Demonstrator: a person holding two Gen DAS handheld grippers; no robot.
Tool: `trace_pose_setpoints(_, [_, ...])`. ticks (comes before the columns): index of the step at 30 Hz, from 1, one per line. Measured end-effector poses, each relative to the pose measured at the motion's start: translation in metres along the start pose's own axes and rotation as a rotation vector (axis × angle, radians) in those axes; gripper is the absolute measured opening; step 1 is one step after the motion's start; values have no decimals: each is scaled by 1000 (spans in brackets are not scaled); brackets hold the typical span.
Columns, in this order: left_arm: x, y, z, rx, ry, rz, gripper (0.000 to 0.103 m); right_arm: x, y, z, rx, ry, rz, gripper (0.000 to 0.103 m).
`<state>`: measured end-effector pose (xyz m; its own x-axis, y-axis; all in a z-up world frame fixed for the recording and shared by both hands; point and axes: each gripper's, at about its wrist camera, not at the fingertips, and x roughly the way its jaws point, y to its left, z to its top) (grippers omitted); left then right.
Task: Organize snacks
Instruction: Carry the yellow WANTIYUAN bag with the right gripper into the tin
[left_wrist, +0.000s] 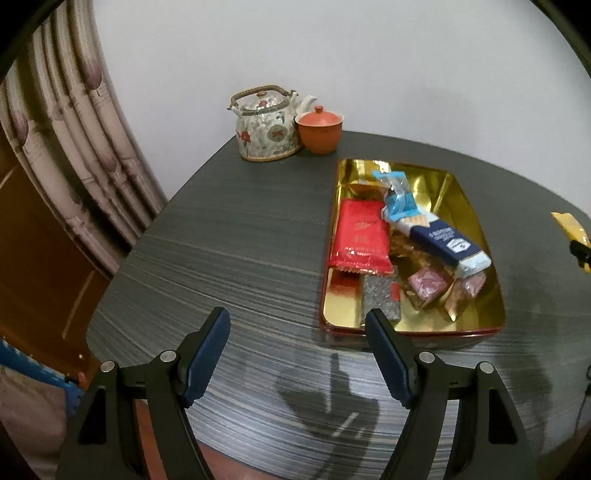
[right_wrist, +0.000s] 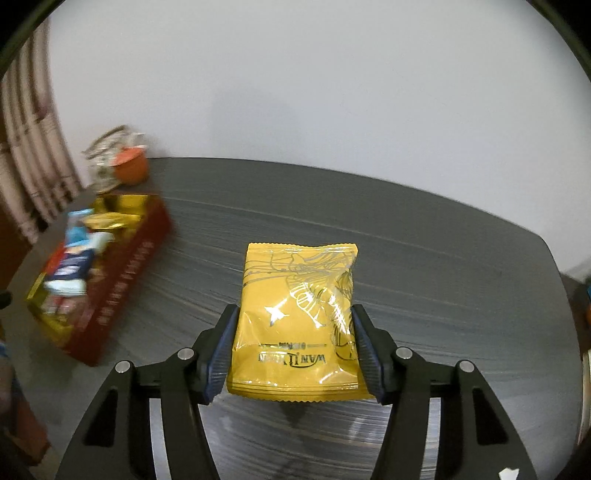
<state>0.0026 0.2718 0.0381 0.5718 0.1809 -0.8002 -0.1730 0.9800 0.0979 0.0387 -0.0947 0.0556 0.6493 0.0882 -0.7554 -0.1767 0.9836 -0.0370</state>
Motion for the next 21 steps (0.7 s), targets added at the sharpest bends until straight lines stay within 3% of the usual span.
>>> trace_pose_setpoints(13, [-4,11,0,-14,-7,39,81,1,134,36,-124,-21,181,56])
trace_pose_setpoints(21, [-2,16,0,-38,4,32,81,16,177,38,-171,15,228,56])
